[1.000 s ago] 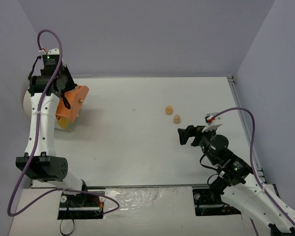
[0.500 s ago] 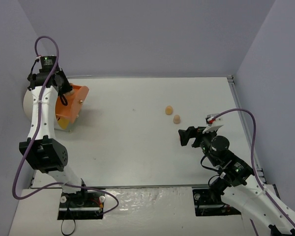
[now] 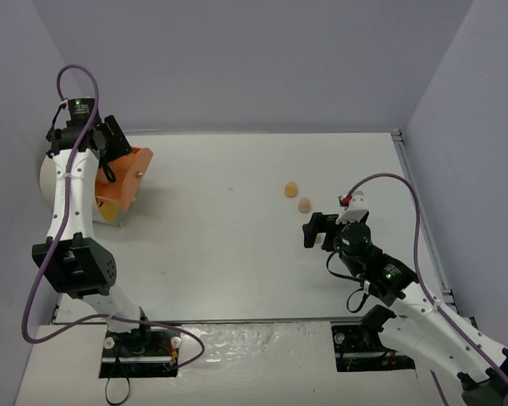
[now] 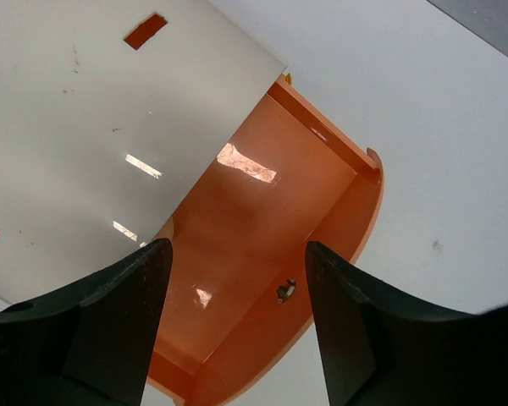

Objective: Organize the makeup

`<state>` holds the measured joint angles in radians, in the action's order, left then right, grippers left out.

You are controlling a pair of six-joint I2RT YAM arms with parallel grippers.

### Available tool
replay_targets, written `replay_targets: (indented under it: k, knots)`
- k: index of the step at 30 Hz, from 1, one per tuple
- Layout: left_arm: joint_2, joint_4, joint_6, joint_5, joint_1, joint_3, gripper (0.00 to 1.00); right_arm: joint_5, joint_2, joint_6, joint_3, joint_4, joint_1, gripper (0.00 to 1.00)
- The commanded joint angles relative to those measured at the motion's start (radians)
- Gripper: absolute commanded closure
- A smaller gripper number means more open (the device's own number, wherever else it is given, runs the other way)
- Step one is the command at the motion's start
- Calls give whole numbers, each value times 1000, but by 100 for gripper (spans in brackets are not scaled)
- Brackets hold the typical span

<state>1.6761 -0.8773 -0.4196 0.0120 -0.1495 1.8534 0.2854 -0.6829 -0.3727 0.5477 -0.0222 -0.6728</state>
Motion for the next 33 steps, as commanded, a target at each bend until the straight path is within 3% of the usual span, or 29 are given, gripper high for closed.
replay_targets:
  k: [1,8,14,19,23,28,33]
  knots:
    - [-111,73,-29,-88,12,42,38,37,-104,-52,42,26,46,0]
    - [-280,80,-17,-171,177,-15,24,-29,-329,-66,60,54,135,3]
    - [-445,180,-28,-237,317,-311,14,-111,-491,-54,82,124,168,12]
    - [-532,260,-40,-314,396,-559,14,-118,-585,-36,94,150,186,22]
    - [-574,302,-66,-286,478,-690,13,-146,-637,-32,86,190,209,31]
    - [-594,339,-108,-282,498,-779,12,-157,-698,-31,81,216,213,35]
    - [-580,372,-151,-294,510,-791,12,-164,-736,-30,87,248,214,51]
